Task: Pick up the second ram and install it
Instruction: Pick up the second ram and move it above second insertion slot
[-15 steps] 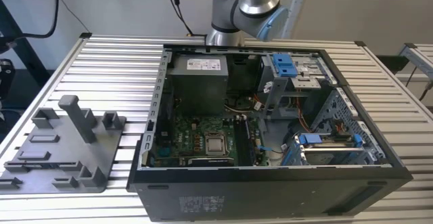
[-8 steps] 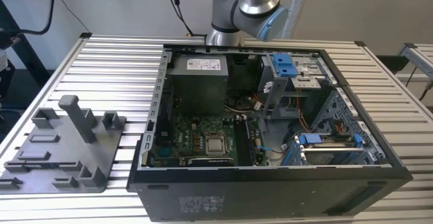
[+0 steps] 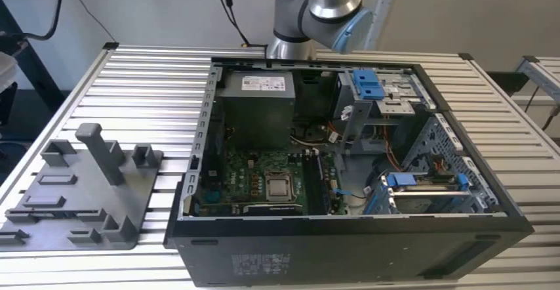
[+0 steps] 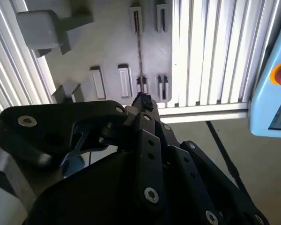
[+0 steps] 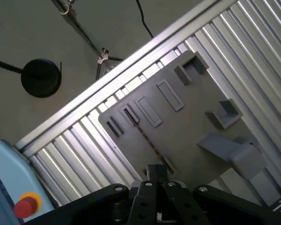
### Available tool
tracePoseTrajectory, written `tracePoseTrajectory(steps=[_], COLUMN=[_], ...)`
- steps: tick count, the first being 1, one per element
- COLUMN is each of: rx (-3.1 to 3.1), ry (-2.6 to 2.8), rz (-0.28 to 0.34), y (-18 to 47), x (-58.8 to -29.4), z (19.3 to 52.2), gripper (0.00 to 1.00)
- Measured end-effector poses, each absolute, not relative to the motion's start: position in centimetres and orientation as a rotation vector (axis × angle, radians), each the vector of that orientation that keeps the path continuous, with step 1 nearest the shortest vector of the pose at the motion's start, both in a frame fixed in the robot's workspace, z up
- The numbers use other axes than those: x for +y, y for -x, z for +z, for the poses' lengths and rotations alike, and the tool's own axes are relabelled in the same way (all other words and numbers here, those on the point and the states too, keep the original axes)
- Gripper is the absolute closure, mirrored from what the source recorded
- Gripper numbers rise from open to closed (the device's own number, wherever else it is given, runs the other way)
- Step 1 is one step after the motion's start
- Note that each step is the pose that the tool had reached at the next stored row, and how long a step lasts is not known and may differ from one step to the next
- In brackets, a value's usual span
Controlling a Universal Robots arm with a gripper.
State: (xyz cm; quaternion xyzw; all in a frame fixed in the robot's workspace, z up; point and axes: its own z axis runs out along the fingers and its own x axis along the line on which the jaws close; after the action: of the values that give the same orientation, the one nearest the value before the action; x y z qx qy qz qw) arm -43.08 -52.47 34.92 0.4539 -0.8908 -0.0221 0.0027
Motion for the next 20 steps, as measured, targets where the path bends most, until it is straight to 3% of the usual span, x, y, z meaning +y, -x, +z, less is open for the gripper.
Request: tracePoseTrajectory(steps=[20], rx=[-2.489], ry=[-1.904], rz=[-0.061], y=[43.07], x=[-52.47], z=[34.32], gripper=[0.89])
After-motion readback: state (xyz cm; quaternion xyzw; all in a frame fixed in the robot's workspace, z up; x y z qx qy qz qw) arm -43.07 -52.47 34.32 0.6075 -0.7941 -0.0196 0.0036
